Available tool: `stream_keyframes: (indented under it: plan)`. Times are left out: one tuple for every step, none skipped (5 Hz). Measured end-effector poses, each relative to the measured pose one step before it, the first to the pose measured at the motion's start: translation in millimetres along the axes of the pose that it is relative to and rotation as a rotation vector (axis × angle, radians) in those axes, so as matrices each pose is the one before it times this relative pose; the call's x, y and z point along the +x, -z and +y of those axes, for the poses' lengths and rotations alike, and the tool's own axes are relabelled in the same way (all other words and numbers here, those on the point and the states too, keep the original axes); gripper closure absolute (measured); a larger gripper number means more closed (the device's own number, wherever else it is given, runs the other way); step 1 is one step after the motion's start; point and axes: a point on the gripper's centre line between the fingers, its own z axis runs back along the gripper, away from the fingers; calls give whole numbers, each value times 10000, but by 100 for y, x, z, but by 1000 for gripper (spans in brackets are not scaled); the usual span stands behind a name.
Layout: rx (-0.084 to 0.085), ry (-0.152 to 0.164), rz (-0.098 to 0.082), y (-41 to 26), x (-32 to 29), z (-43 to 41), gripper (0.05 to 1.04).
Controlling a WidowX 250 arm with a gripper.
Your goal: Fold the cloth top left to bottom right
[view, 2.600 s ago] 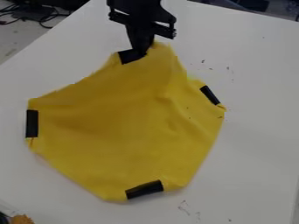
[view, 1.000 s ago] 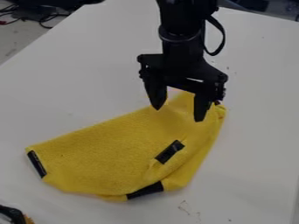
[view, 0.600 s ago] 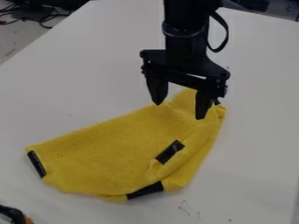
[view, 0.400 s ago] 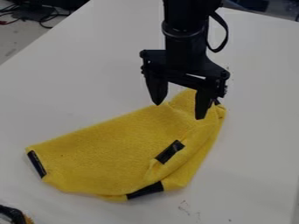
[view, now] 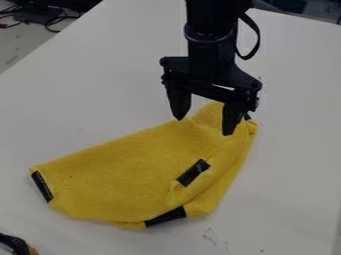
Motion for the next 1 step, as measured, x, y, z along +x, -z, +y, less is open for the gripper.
stream_keyframes:
  plan:
    - [0, 0, 0, 0, 0, 0, 82]
